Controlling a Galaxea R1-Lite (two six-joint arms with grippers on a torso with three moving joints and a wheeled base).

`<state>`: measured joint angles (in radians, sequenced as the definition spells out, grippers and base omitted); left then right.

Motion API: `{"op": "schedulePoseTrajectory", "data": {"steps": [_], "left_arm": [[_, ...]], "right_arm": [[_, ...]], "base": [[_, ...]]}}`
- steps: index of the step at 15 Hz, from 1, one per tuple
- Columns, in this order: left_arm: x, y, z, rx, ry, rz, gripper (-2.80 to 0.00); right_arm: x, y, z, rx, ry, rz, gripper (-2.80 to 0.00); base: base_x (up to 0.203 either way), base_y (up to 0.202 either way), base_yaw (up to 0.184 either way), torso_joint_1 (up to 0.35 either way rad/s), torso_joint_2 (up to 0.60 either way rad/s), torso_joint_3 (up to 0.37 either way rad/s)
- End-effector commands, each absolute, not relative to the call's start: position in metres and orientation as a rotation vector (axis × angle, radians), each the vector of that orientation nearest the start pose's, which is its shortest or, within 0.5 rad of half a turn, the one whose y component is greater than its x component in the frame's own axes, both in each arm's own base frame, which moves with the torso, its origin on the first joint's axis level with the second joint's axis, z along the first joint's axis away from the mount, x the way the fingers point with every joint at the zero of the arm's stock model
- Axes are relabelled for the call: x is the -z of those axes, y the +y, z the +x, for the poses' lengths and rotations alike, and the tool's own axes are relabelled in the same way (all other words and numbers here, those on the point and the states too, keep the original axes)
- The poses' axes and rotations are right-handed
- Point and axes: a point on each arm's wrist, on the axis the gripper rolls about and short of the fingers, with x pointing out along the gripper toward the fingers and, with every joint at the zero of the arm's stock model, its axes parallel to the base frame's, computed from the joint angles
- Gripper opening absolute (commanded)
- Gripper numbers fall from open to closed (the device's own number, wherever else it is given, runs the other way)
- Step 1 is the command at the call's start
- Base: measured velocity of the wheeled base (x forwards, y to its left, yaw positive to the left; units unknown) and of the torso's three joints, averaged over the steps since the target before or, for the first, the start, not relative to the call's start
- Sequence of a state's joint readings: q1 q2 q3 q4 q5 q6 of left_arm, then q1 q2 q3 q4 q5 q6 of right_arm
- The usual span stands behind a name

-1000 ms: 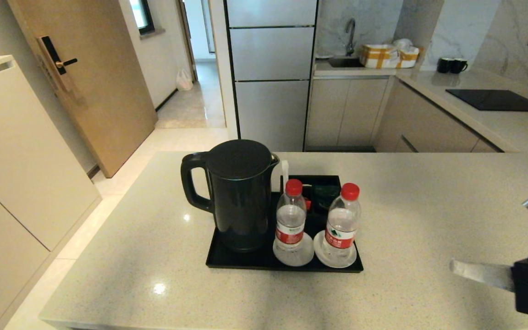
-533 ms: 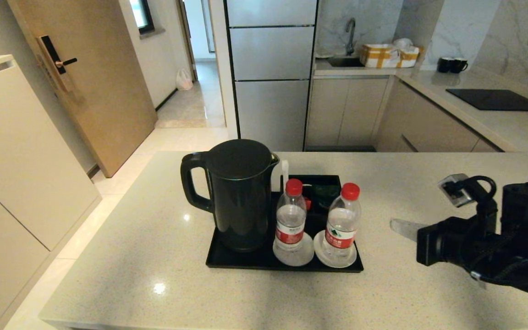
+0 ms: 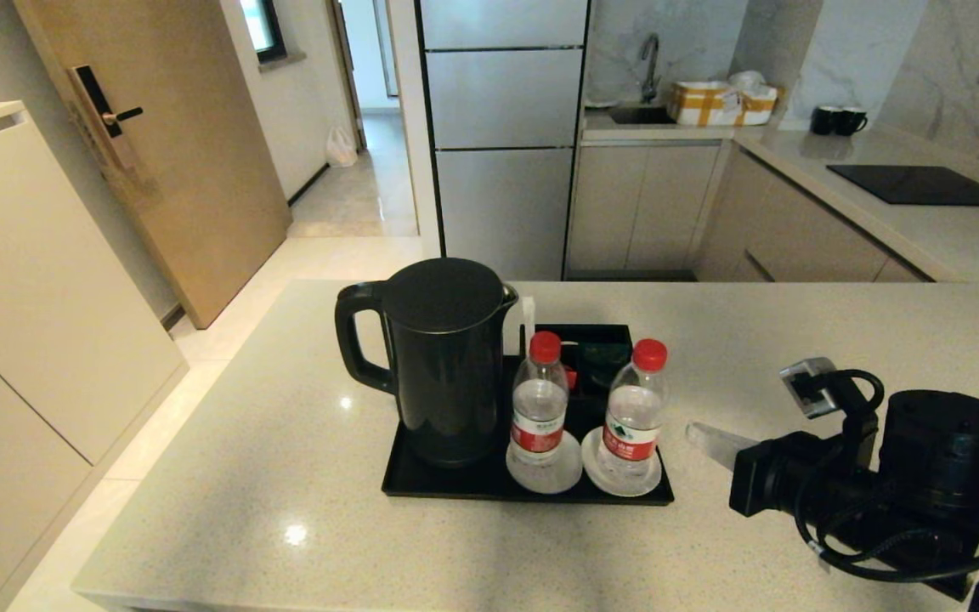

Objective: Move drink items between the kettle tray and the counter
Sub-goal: Pick up the bottled water

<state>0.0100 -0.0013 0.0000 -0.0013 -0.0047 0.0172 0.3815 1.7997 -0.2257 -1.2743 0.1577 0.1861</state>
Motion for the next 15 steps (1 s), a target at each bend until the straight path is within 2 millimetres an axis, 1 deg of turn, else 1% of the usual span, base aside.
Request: {"op": "schedulePoseTrajectory", "data": {"steps": [1,7,8,9,15], "left_arm": [[-0.0752,-0.0003,-0.0227,-0.005,0.000,0.017,-2.80],[-0.0752,-0.0003,-0.0227,-0.005,0.000,0.018,-2.80],[-0.0752,-0.0003,-0.0227,-0.005,0.000,0.018,-2.80],[-0.0752,-0.0003,-0.0227,-0.005,0.000,0.018,-2.80],[-0.0752,-0.0003,-0.0227,-0.005,0.000,0.018,-2.80]], "right_arm": [[-0.0846,0.0933,0.2207,-0.510,0.355,0.148,-2.80],[-0.0832,0.0934,0.2174,-0.510,0.368,0.145,-2.80],[-0.0824,0.0931,0.2172,-0.495,0.372,0.140,-0.89],[-0.0829,0.0933,0.2185,-0.472,0.363,0.139,0.00],[-0.0811,0.0994,0.2137,-0.501,0.375,0.141,0.00]], "base": [[0.000,0.000,0.000,0.000,0.00,0.000],[0.000,0.000,0.000,0.000,0.00,0.000],[0.000,0.000,0.000,0.000,0.00,0.000],[0.000,0.000,0.000,0.000,0.00,0.000],[0.000,0.000,0.000,0.000,0.00,0.000]]}}
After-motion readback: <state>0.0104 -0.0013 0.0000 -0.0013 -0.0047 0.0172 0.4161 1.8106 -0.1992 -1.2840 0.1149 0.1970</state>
